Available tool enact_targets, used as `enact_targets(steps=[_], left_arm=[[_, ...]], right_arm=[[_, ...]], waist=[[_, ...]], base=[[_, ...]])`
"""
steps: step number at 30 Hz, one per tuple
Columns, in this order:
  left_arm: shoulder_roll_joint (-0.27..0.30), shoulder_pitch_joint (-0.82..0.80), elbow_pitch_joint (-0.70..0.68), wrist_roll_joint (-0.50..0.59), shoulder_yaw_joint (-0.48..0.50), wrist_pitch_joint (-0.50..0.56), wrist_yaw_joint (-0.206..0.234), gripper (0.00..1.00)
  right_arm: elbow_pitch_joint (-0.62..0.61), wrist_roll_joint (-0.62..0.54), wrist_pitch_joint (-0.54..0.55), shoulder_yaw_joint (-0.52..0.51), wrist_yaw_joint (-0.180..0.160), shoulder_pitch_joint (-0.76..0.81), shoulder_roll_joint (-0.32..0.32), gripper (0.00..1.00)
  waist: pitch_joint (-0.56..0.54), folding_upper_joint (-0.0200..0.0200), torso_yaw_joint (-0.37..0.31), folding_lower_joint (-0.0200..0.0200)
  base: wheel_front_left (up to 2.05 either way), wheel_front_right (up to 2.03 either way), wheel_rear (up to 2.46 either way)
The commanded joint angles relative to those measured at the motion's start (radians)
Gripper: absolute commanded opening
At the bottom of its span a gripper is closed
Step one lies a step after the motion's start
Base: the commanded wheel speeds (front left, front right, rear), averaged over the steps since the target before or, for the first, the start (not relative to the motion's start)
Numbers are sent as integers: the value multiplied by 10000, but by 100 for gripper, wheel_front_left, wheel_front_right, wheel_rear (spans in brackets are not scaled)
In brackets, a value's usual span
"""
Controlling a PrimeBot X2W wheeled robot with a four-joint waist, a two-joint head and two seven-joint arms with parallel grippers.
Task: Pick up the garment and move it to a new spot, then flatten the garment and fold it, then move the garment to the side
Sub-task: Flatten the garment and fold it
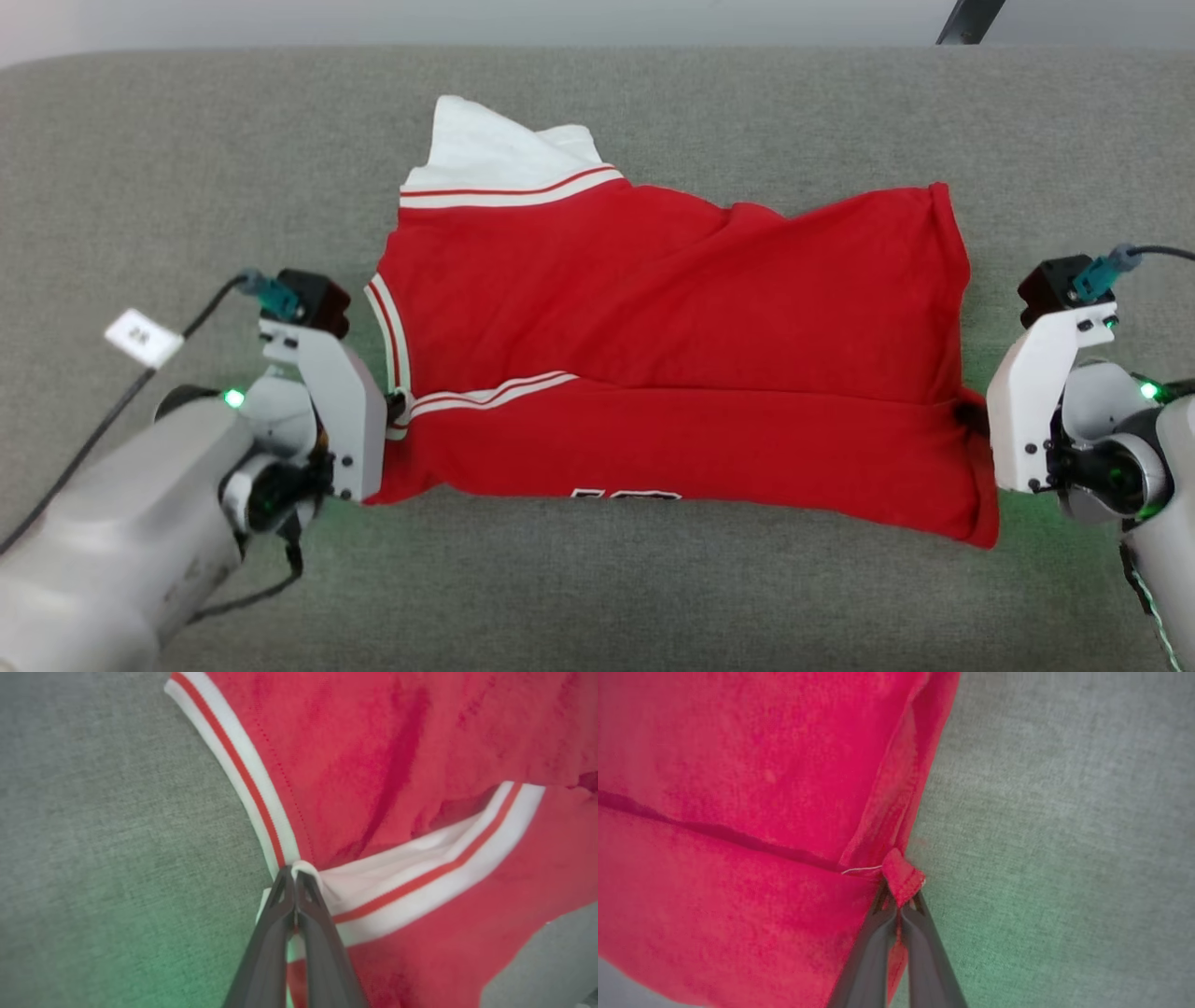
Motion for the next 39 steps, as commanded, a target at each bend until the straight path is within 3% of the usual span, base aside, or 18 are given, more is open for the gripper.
enact_targets(steps=[1,2,3,4,5,14,22,27,28,29,30,35,39], left_arm=[[-339,63,607,-196,-214,538,-163,5],[-468,29,887,-357,-202,779,-232,16],[-547,-53,1093,-394,-248,1044,-315,40],[-614,-147,1280,-462,-264,1242,-348,79],[-665,-219,1475,-623,-195,1429,-347,100],[-437,-1107,1971,-800,-314,3220,-171,100],[178,-2085,1005,-411,-282,3788,759,100],[619,-1878,-103,-343,-182,3549,1264,100],[669,-1758,-345,-432,-183,3601,1362,100],[737,-1692,-545,-421,-192,3587,1458,100],[812,-1640,-764,-412,-185,3529,1544,100],[1025,-1085,-1617,-655,-202,3490,1848,100],[1179,-731,-2202,-799,-167,3387,2063,100]], right_arm=[[404,43,-174,216,-11,-216,105,0],[562,76,-239,267,-11,-318,127,0],[718,88,-321,316,-11,-417,143,0],[842,114,-400,370,-11,-484,151,0],[978,165,-453,431,-11,-542,158,0],[1720,442,-801,792,-11,-961,105,0],[2321,566,-1120,1023,-11,-1260,77,0],[3062,437,-1246,1034,-13,-1343,136,0],[3242,410,-1250,1087,-14,-1331,155,16],[3451,359,-1312,1047,-14,-1331,166,49],[3658,293,-1413,967,-16,-1386,190,100],[4375,51,-1669,915,-13,-1603,454,100],[4218,-88,-1900,947,-11,-1822,261,100]], waist=[[55,0,44,0],[65,0,60,0],[69,0,68,0],[72,0,75,0],[63,0,82,0],[-15,0,121,0],[-192,0,206,0],[-352,0,330,0],[-399,0,363,0],[-443,0,391,0],[-484,0,410,0],[-797,0,487,0],[-1115,0,495,0]], base=[[0,0,0],[0,0,0],[0,0,0],[0,0,0],[0,0,0],[0,0,0],[0,0,0],[0,0,0],[0,0,0],[0,0,0],[0,0,0],[0,0,0],[0,0,0]])
